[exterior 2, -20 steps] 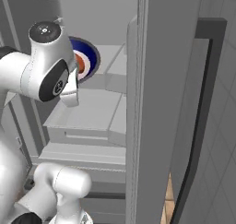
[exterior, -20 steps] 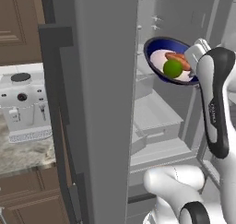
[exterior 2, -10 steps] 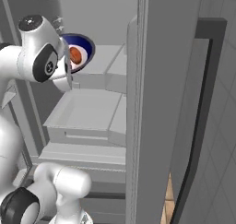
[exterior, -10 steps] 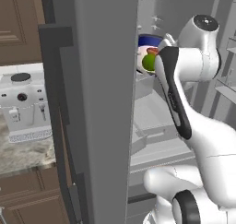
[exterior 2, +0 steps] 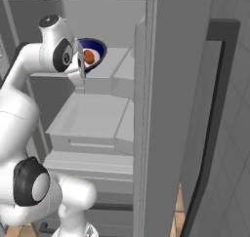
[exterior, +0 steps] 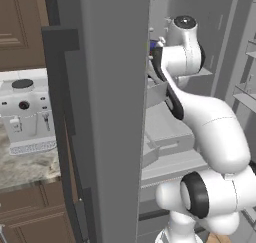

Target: Place the bowl with the lime and sweet potato on the top shelf of the fridge. Place the bowl with the steaks on the second highest shelf of the fridge.

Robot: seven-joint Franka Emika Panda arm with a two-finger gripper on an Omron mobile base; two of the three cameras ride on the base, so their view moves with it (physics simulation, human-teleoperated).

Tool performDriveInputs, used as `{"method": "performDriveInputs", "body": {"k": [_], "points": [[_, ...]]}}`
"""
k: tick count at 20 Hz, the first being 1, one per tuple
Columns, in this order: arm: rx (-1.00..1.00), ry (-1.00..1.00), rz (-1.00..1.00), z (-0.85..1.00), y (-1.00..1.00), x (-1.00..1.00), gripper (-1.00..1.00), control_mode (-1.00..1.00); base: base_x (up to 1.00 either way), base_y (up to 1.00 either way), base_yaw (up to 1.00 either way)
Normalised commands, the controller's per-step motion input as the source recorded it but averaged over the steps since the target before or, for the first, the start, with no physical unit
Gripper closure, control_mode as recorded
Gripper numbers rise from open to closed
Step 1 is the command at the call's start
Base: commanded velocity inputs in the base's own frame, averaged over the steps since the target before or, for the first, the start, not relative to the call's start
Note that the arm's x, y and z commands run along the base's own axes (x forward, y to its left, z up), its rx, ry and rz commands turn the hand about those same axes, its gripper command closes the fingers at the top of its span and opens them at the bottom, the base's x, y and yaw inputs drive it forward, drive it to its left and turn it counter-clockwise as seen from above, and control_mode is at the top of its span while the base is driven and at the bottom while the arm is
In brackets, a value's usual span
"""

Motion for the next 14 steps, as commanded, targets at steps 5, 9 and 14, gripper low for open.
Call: {"method": "performDriveInputs", "body": {"k": [5,9,14], "points": [[0.0,0.17,0.0,-0.2,0.0,0.89,1.0,-1.0,0.0,0.0,0.0],[0.0,0.09,0.0,-0.05,0.0,0.91,1.0,-1.0,0.0,0.0,0.0],[-0.01,0.0,0.0,-0.04,0.0,0.57,-1.0,-1.0,0.0,0.0,0.0]]}}
